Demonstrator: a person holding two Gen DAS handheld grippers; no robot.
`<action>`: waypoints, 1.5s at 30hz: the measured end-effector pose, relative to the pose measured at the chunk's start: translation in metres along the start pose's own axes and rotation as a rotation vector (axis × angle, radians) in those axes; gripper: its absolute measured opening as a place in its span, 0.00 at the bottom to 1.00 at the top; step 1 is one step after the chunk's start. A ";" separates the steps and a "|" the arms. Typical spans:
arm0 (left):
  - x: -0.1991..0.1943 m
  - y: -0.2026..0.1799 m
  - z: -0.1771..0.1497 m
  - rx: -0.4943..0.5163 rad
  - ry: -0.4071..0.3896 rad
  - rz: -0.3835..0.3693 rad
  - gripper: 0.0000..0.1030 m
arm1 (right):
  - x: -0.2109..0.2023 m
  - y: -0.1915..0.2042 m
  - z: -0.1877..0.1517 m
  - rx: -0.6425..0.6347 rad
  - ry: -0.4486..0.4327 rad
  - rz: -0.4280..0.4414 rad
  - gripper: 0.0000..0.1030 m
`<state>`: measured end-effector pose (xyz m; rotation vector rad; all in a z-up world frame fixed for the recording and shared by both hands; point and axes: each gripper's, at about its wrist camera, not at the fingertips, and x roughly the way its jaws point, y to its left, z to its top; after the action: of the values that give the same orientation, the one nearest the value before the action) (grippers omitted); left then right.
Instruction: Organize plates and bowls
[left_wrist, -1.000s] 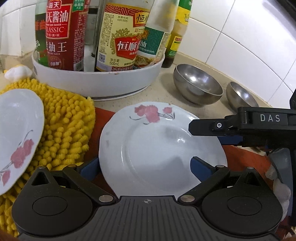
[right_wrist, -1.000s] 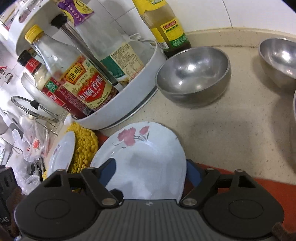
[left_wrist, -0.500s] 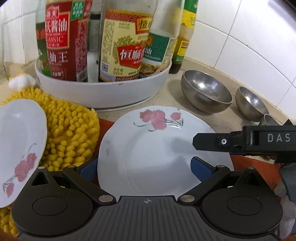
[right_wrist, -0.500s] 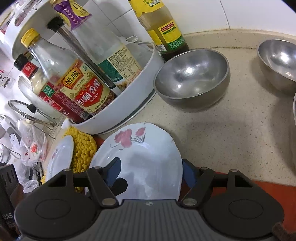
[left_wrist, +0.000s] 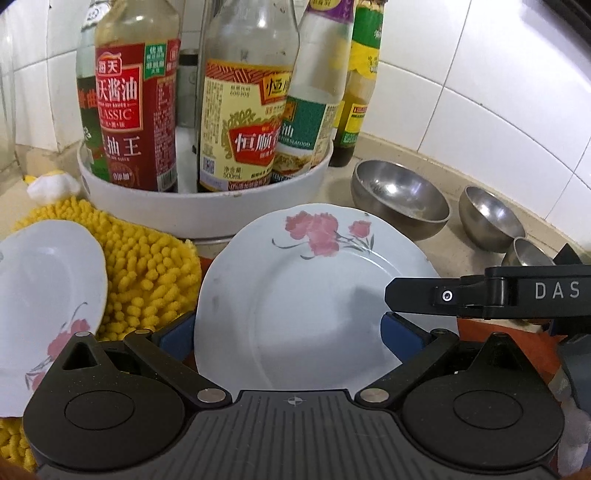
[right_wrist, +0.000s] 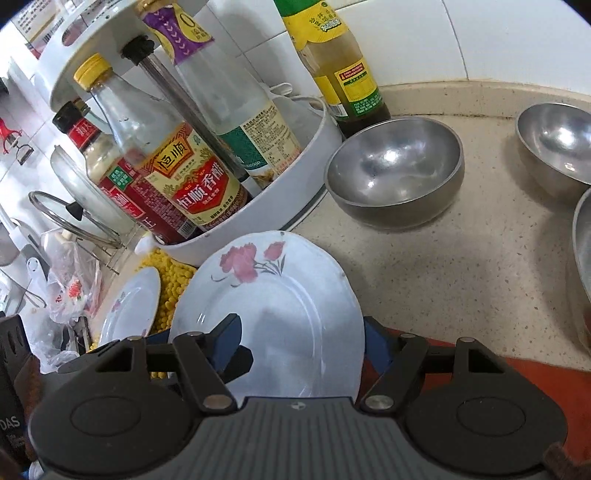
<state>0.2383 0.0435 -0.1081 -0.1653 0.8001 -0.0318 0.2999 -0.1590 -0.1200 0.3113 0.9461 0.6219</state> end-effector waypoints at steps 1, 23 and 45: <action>-0.002 0.000 0.000 0.002 -0.005 0.002 1.00 | -0.001 0.001 0.000 0.000 -0.001 0.001 0.65; -0.034 -0.011 0.002 0.040 -0.049 -0.017 1.00 | -0.037 0.014 -0.005 0.024 -0.047 0.025 0.65; -0.059 -0.051 -0.040 0.119 -0.023 -0.078 1.00 | -0.092 -0.004 -0.056 0.091 -0.076 -0.017 0.65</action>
<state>0.1700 -0.0072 -0.0855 -0.0845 0.7665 -0.1505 0.2149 -0.2199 -0.0929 0.4046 0.9050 0.5487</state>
